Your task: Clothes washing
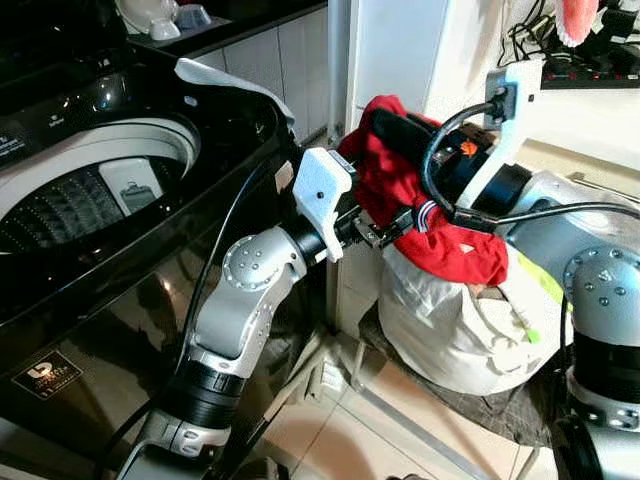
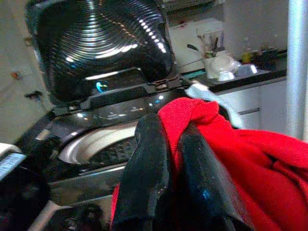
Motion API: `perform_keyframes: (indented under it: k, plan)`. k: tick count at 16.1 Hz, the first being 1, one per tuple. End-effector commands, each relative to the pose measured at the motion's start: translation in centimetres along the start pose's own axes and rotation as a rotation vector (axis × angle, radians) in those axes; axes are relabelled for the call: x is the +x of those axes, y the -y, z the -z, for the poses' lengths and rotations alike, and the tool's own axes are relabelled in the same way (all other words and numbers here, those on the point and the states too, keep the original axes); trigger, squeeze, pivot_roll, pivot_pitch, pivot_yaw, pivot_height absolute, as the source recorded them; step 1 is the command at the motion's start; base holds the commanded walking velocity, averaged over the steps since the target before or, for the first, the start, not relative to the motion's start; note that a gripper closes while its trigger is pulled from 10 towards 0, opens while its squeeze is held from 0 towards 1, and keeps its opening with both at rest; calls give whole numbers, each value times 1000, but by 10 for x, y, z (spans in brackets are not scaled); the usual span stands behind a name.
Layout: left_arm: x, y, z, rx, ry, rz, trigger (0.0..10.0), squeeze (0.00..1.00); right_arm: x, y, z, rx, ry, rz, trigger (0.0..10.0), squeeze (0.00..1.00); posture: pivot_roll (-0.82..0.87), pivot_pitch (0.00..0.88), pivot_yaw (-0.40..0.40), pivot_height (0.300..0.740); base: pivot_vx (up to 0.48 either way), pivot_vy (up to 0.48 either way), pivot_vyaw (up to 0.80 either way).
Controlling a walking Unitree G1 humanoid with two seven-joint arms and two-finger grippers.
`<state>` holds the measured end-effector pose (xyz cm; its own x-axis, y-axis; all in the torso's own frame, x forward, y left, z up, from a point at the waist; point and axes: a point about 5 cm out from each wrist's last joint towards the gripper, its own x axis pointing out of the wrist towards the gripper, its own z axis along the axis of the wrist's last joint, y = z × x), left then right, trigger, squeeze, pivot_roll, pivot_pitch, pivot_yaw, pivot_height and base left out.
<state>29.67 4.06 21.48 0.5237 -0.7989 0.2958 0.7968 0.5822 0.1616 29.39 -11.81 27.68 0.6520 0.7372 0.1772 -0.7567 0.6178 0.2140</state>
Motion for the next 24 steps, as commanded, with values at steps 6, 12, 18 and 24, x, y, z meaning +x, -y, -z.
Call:
perform_keyframes:
  k: [6, 12, 18, 24]
  plan:
    - [6, -21, 10, 105, -92, -207, 10000, 0, 1, -28, 0, 42, -21, -169, 0, 0, -20, 0, 33, 740, 0, 0, 0]
    - [2, -25, 8, 77, -68, -219, 0, 0, -2, -22, 0, 33, -35, -130, 0, 0, -19, 0, 33, 740, 0, 0, 0]
    - [2, -26, 8, 68, -65, -204, 0, 0, -2, -17, -2, 26, -33, -101, 0, 0, -20, 0, 36, 740, 0, 0, 0]
    - [0, -30, 9, 61, -66, -215, 0, 0, -2, -13, -1, 24, -32, -58, 0, 0, -22, 0, 38, 740, 0, 0, 0]
